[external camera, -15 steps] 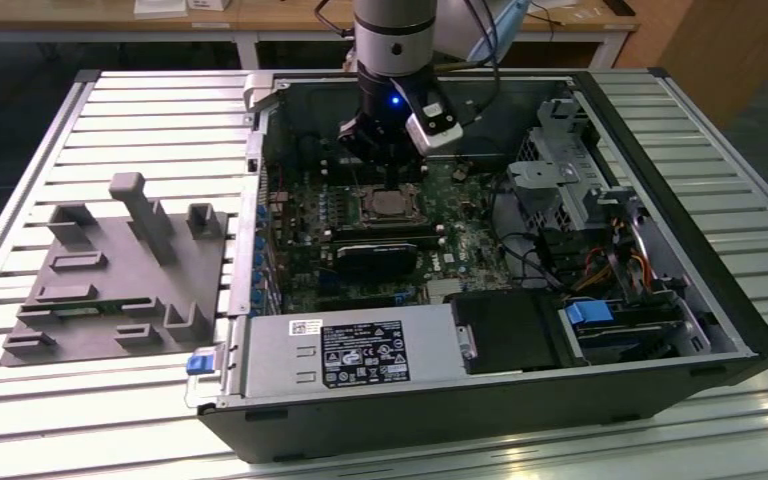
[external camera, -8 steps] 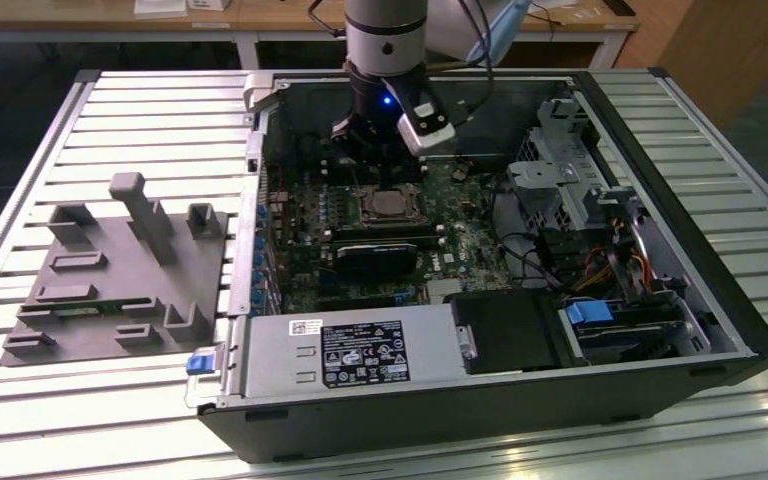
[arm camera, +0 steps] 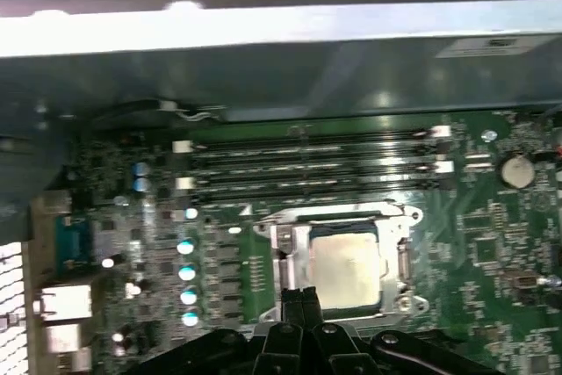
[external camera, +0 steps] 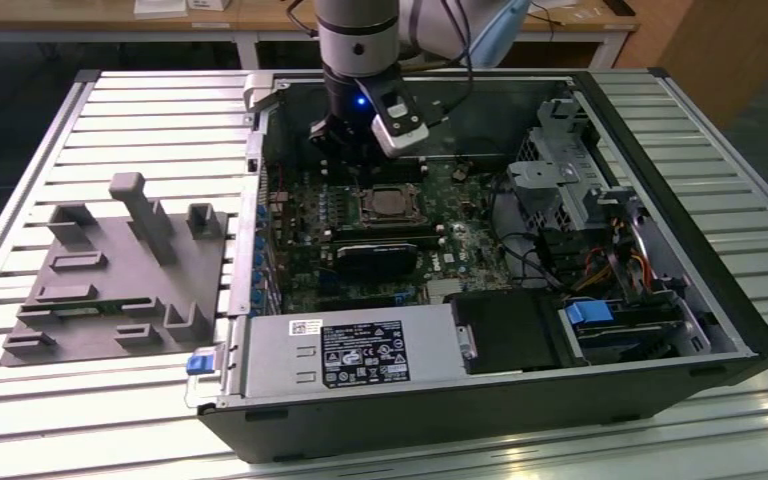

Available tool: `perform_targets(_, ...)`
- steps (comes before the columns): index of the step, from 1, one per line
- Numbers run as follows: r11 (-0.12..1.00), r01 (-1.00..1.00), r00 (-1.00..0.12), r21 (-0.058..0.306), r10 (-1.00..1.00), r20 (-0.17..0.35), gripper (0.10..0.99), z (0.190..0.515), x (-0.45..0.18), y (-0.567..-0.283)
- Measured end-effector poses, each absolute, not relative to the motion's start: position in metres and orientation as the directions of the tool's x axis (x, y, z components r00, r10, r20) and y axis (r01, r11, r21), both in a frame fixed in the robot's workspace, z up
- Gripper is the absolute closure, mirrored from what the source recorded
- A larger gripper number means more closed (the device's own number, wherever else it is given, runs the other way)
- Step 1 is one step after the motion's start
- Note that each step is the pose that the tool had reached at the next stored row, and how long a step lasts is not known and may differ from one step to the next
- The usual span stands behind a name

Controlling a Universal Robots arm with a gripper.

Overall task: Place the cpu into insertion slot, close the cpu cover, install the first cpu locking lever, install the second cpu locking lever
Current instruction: 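Install the first cpu locking lever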

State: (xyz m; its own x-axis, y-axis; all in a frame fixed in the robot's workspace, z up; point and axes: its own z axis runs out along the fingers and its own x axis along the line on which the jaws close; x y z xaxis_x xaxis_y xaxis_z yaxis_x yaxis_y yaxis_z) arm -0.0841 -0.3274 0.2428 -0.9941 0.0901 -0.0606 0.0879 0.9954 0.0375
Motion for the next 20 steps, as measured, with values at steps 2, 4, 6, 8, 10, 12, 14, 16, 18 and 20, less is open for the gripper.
perform_targets(2,0.995,0.088,-0.994,0.038,0.090,-0.062,0.984,0.243,-0.090,-0.327)
perform_targets(4,0.995,0.088,-0.994,0.038,0.090,-0.064,0.984,0.243,-0.096,-0.327)
perform_targets(6,0.995,0.088,-0.994,0.038,0.090,-0.066,0.984,0.243,-0.102,-0.327)
perform_targets(8,0.995,0.088,-0.994,0.038,0.090,-0.068,0.984,0.243,-0.108,-0.327)
perform_targets(10,0.995,0.088,-0.994,0.038,0.090,-0.068,0.984,0.243,-0.109,-0.327)
perform_targets(12,0.995,0.087,-0.994,0.039,0.090,-0.068,0.984,0.244,-0.109,-0.327)
perform_targets(14,0.995,0.088,-0.994,0.046,0.091,-0.068,0.984,0.245,-0.110,-0.327)
perform_targets(16,0.995,0.088,-0.994,0.056,0.091,-0.067,0.984,0.246,-0.111,-0.327)
perform_targets(18,0.994,0.087,-0.994,0.070,0.092,-0.066,0.984,0.246,-0.113,-0.327)
perform_targets(20,0.992,0.088,-0.994,0.090,0.093,-0.064,0.984,0.246,-0.114,-0.327)
